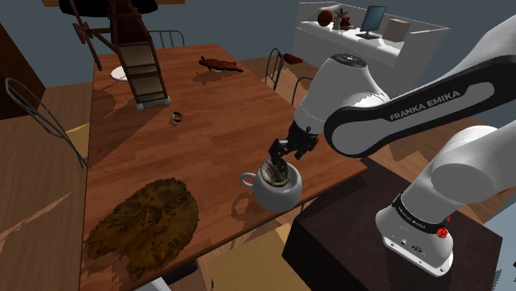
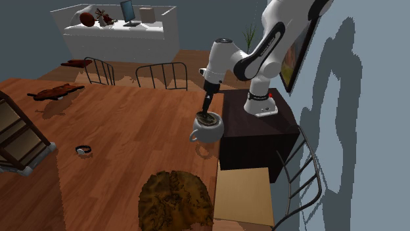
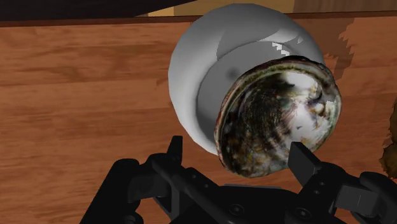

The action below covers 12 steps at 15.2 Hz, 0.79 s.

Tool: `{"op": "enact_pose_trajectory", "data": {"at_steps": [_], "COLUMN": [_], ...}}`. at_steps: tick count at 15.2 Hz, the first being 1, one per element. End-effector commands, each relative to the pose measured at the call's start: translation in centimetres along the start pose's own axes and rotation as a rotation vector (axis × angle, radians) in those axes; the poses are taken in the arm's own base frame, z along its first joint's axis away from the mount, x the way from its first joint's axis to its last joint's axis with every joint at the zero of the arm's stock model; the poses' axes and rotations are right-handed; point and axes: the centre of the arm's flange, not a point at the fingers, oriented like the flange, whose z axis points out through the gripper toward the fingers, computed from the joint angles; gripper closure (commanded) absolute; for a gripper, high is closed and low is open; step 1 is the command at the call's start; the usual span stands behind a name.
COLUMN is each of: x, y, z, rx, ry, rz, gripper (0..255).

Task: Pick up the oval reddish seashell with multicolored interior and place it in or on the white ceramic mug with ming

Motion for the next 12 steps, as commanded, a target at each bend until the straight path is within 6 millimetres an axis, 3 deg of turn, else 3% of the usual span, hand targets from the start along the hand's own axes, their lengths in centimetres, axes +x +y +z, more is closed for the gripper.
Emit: {"op": "enact_pose_trajectory", "data": {"at_steps": [1, 4, 12], "x": [0.0, 0.0, 0.0], "y": [0.0, 0.0, 0.0], "z": [-1.3, -5.0, -5.0], "rx": [0.0, 0.0, 0.0], "ry": [0.0, 0.0, 0.0], "rz": [0.0, 0.0, 0.0], "gripper": [0, 0, 0]}}
